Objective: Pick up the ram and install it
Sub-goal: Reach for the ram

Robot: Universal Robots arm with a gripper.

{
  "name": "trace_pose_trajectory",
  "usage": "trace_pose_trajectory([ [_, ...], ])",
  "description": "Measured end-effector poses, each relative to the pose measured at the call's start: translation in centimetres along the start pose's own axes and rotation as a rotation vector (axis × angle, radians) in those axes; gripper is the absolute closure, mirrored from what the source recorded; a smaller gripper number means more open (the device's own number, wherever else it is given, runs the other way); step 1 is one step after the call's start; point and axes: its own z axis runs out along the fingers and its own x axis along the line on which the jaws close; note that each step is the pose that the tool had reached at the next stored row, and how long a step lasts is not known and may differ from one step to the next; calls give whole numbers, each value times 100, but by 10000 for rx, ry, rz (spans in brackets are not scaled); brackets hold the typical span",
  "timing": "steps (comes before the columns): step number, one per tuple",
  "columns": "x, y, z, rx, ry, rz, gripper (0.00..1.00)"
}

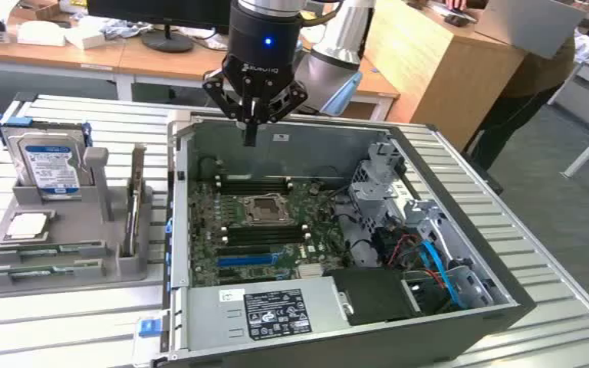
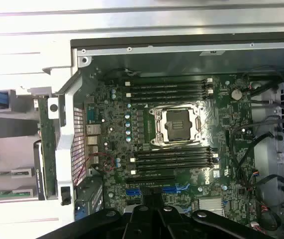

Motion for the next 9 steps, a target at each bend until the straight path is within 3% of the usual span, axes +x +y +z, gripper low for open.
trace_pose_trajectory([
  [9,0,0,0,0,0,0,90],
])
